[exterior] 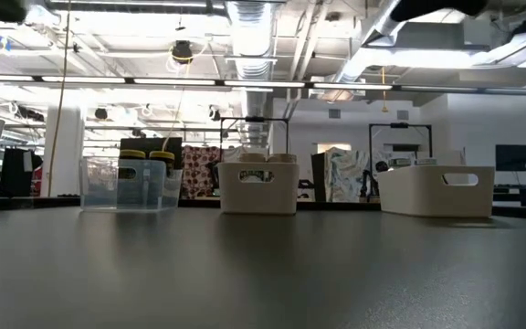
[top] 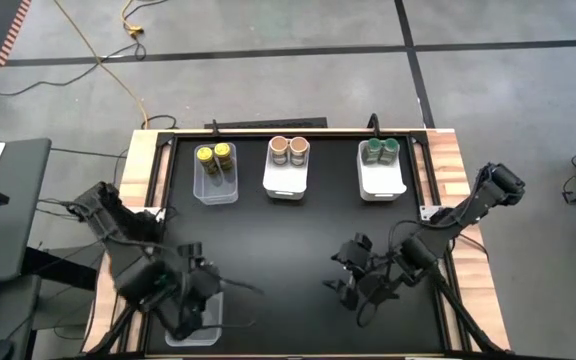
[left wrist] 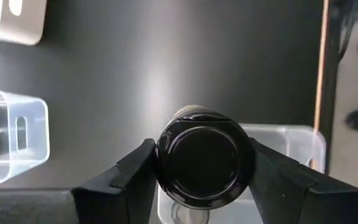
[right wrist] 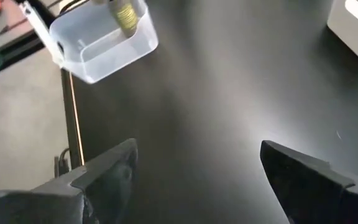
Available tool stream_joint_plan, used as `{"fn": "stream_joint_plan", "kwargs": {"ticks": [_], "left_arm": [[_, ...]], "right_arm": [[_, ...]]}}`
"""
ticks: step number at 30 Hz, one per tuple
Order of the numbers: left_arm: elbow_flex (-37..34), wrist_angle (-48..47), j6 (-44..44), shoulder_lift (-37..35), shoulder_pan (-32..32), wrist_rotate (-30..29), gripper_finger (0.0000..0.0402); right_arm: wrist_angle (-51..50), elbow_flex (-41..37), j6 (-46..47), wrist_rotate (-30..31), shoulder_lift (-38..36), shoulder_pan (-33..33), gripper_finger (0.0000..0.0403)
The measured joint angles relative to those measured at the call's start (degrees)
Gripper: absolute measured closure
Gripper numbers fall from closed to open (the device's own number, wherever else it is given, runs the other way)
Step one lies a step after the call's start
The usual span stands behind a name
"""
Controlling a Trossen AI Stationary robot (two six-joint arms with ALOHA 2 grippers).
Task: Sort spices by type
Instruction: Put the black spice bottle into the bottom transparent bin
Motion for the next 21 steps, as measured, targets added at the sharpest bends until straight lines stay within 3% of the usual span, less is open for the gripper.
{"fn": "stream_joint_plan", "kwargs": {"ticks": [12, 21], "left_arm": [[-29.8, 22.2, -3.2, -17.1, -7.1, 0.6, 0.0189], [-40.6, 26.0, -1.0, -23.6, -5.1, 3.9, 0.0189]], "right_arm": [[0.3, 0.0, 7.6, 0.0, 0.0, -3.5, 0.0039], [0.5, 0.0, 8.0, 0.0, 0.0, -5.1, 0.0039]]}}
